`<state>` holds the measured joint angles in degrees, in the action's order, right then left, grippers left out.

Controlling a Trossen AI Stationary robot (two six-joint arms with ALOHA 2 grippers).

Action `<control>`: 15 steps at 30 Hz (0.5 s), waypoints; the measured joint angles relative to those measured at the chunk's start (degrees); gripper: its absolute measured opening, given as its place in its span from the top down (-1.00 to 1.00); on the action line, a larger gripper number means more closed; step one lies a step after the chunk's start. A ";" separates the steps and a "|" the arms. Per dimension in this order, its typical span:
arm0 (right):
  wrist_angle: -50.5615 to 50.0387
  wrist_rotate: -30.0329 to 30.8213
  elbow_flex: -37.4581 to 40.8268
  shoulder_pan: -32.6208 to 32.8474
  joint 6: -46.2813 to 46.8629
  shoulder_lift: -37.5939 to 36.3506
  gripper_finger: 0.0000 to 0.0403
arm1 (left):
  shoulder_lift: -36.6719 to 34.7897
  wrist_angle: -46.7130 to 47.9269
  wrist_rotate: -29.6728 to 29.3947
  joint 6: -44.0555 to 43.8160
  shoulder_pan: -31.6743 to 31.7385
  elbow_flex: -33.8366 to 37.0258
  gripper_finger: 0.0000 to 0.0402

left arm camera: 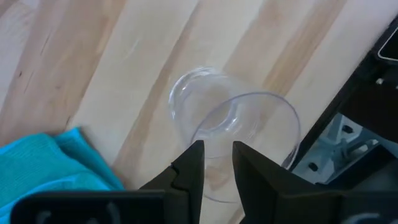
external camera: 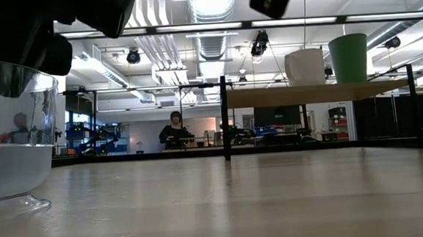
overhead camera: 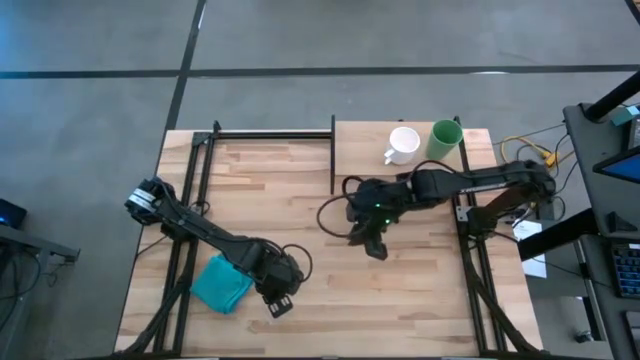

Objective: Stack small to large cups/mugs on shelf
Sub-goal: Put the transparent mug on the shelf

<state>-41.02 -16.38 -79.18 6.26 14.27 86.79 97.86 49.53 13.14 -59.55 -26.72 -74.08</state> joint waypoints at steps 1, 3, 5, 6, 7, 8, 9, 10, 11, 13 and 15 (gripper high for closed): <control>1.80 -0.93 0.00 0.37 -0.43 -0.45 0.60 | 0.00 -0.10 -0.04 0.02 0.00 0.31 0.65; 4.94 -2.51 0.00 1.08 -1.23 -1.29 0.61 | 0.00 -0.49 -0.04 0.06 0.02 1.19 0.65; 7.27 -2.85 0.00 1.73 -1.28 -1.91 0.61 | 0.00 -2.33 -0.03 -0.01 0.02 2.28 0.65; 7.78 -2.93 0.00 2.02 -1.29 -2.14 0.61 | 0.00 -2.91 -0.01 -0.08 0.02 2.84 0.65; 7.89 -2.95 0.00 2.21 -1.30 -2.28 0.61 | 0.00 -3.35 0.01 -0.10 0.02 3.28 0.65; 7.85 -2.97 0.00 2.37 -1.30 -2.41 0.61 | 0.00 -3.49 0.01 -0.12 0.02 3.46 0.65; 7.85 -2.97 0.02 2.43 -1.27 -2.45 0.61 | 0.00 -3.58 0.02 -0.15 0.03 3.47 0.65; 7.80 -2.97 0.02 2.43 -1.24 -2.45 0.61 | 0.00 -3.64 0.03 -0.16 0.07 3.39 0.65; 7.72 -2.96 0.02 2.43 -1.21 -2.44 0.61 | 0.00 -3.49 0.05 -0.15 0.09 3.10 0.65; 7.35 -2.95 0.04 2.41 -1.19 -2.37 0.61 | -0.11 -3.59 0.05 -0.11 0.09 2.45 0.65; 7.31 -2.95 0.04 2.41 -1.17 -2.13 0.61 | -0.31 -3.57 0.05 -0.13 0.09 1.72 0.65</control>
<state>-33.70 -19.33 -79.13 8.67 13.10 84.66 97.56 45.95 13.19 -59.68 -26.63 -72.36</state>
